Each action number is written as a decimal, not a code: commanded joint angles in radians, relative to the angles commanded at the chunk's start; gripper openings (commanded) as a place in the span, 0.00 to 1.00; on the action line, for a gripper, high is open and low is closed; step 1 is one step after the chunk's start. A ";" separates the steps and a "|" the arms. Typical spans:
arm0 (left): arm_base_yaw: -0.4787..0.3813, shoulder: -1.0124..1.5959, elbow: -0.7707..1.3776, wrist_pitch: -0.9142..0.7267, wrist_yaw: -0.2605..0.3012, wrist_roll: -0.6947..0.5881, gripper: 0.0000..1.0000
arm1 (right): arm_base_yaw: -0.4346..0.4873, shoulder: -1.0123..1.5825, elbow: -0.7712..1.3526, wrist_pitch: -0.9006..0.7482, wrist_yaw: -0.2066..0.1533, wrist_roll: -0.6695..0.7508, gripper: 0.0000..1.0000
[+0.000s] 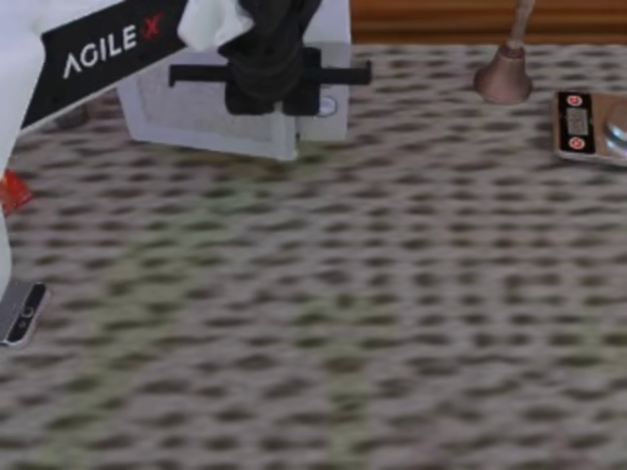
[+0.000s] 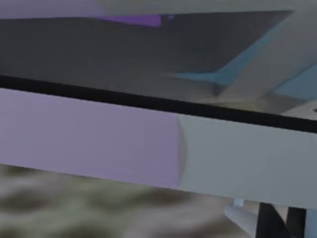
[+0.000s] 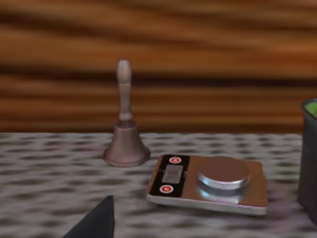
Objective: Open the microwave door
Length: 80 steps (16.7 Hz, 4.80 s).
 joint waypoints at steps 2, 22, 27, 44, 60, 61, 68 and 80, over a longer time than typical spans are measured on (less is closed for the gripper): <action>0.003 -0.026 -0.039 0.022 0.012 0.027 0.00 | 0.000 0.000 0.000 0.000 0.000 0.000 1.00; 0.003 -0.032 -0.047 0.026 0.014 0.032 0.00 | 0.000 0.000 0.000 0.000 0.000 0.000 1.00; 0.003 -0.032 -0.047 0.026 0.014 0.032 0.00 | 0.000 0.000 0.000 0.000 0.000 0.000 1.00; 0.020 -0.128 -0.192 0.097 0.072 0.143 0.00 | 0.000 0.000 0.000 0.000 0.000 0.000 1.00; 0.020 -0.128 -0.192 0.097 0.072 0.143 0.00 | 0.000 0.000 0.000 0.000 0.000 0.000 1.00; 0.020 -0.128 -0.192 0.097 0.072 0.143 0.00 | 0.000 0.000 0.000 0.000 0.000 0.000 1.00; 0.039 -0.197 -0.295 0.138 0.125 0.237 0.00 | 0.000 0.000 0.000 0.000 0.000 0.000 1.00; 0.045 -0.217 -0.318 0.150 0.139 0.263 0.00 | 0.000 0.000 0.000 0.000 0.000 0.000 1.00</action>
